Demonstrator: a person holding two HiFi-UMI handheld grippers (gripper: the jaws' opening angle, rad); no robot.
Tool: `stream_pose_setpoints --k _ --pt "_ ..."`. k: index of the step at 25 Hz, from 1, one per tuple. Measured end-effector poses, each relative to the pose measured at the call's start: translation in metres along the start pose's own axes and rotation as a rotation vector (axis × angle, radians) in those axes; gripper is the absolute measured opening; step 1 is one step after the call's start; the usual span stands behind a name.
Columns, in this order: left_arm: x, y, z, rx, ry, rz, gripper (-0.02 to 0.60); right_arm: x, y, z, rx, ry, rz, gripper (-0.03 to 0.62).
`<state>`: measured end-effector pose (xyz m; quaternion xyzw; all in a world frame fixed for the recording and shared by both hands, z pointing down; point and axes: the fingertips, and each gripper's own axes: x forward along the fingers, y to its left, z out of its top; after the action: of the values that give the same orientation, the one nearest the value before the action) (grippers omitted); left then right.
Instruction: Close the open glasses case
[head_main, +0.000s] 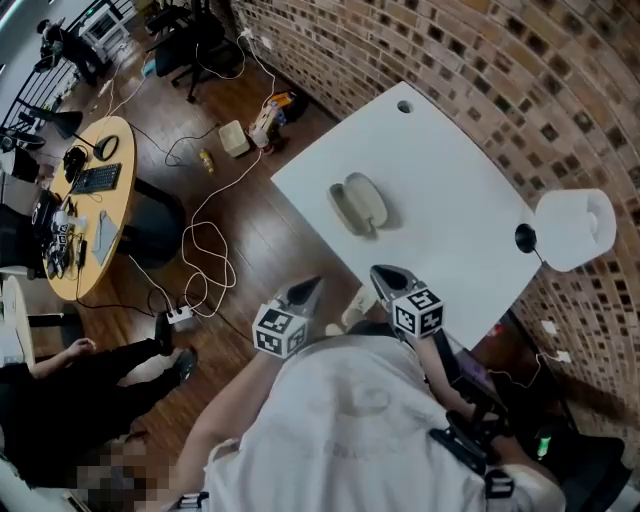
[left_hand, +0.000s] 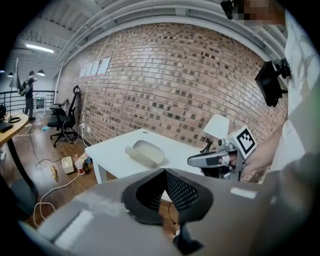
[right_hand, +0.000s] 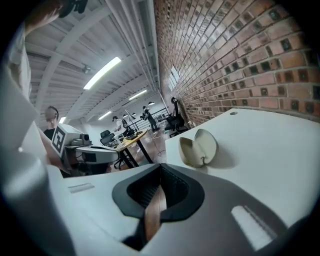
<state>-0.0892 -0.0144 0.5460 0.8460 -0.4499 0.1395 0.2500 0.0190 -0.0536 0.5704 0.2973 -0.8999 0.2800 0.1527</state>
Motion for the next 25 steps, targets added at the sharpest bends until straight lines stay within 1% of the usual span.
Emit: stream_pose_setpoints --k 2,6,9,12,14,17,21,25 --pt "0.019 0.008 0.01 0.003 0.02 -0.013 0.005 0.01 -0.015 0.013 0.003 -0.013 -0.003 0.009" --pt "0.055 0.02 0.031 0.057 0.076 -0.053 0.005 0.027 -0.044 0.033 0.042 -0.047 -0.021 0.009" --pt "0.074 0.027 0.04 0.08 0.113 -0.066 0.005 0.033 -0.055 0.038 0.079 -0.06 -0.022 0.009" --pt "0.094 0.035 0.044 0.083 0.133 -0.073 0.005 0.04 -0.07 0.044 0.074 -0.061 -0.026 0.009" --pt "0.102 0.039 0.041 0.08 0.159 -0.085 0.005 0.043 -0.076 0.044 0.087 -0.059 -0.042 0.009" --pt "0.109 0.038 0.033 0.08 0.205 -0.122 0.005 0.042 -0.081 0.04 0.109 -0.053 -0.068 0.009" --pt "0.128 0.043 0.04 0.108 0.222 -0.182 0.005 0.047 -0.098 0.044 0.114 -0.052 -0.122 0.009" --pt "0.134 0.049 0.048 0.136 0.23 -0.241 0.005 0.049 -0.11 0.055 0.125 -0.053 -0.178 0.009"
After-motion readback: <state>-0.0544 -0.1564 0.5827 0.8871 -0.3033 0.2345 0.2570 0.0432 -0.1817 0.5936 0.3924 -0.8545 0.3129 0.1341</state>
